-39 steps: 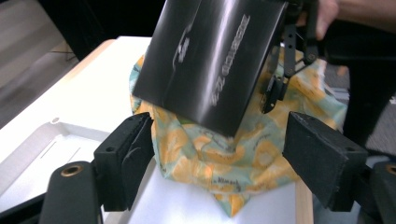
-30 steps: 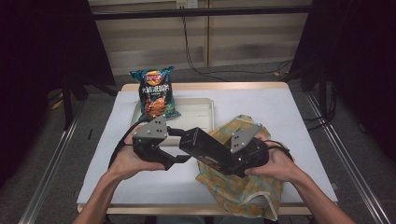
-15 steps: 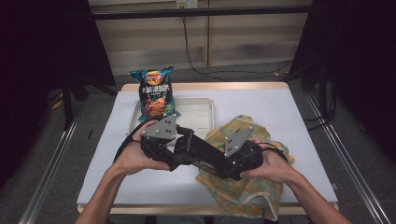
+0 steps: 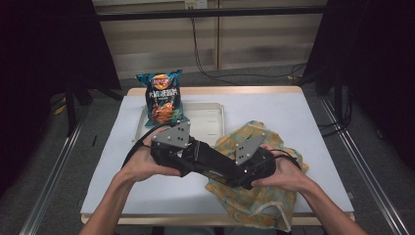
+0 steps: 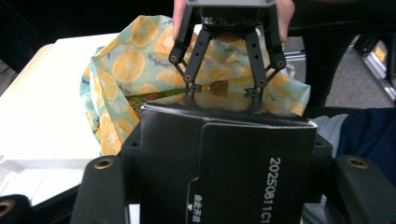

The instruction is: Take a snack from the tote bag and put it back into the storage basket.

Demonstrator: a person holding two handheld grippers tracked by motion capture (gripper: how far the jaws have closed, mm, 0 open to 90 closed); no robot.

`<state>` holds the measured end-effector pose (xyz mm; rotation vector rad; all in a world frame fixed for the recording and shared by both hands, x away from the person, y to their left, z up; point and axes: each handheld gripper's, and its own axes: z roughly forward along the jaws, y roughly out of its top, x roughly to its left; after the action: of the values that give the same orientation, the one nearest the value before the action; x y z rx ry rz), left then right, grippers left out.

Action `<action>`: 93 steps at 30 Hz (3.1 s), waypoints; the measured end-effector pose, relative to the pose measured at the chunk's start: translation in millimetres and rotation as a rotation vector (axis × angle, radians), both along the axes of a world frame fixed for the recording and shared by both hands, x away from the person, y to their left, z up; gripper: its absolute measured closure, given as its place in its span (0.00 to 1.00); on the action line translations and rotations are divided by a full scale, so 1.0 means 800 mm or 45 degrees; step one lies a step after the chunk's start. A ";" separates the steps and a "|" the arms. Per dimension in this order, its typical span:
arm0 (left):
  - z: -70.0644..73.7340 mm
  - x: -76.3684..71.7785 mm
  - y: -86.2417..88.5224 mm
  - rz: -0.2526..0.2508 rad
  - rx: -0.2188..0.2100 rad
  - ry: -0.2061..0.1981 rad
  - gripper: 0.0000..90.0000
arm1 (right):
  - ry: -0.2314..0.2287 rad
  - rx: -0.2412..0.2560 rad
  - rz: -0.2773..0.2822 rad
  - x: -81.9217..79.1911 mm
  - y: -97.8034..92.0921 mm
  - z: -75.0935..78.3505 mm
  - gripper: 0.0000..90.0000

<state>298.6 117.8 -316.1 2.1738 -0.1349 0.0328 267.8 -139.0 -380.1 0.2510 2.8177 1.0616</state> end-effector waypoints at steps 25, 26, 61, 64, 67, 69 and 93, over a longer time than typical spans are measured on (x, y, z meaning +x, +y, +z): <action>-0.007 0.017 0.048 0.155 -0.224 0.094 0.49 | -0.061 0.419 -0.209 0.000 -0.040 0.024 0.15; -0.008 0.018 0.051 0.176 -0.232 0.098 0.49 | -0.064 0.433 -0.219 -0.001 -0.042 0.025 0.15; -0.038 0.110 0.137 0.532 -0.335 0.185 0.49 | -0.106 0.562 -0.358 -0.022 -0.073 0.015 0.07; -0.041 0.117 0.140 0.553 -0.328 0.192 0.49 | -0.110 0.575 -0.359 -0.022 -0.077 0.015 0.10; -0.046 0.124 0.140 0.561 -0.325 0.186 0.49 | -0.111 0.585 -0.369 -0.022 -0.078 0.015 0.10; -0.049 0.128 0.139 0.559 -0.315 0.190 0.49 | -0.110 0.588 -0.369 -0.022 -0.078 0.015 0.10; -0.081 0.161 0.139 0.609 -0.211 0.210 0.49 | -0.105 0.592 -0.365 -0.019 -0.077 0.013 0.11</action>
<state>427.4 228.7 -381.2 1.9882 0.4666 0.1315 252.7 -201.0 -369.4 0.6147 2.3320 1.5895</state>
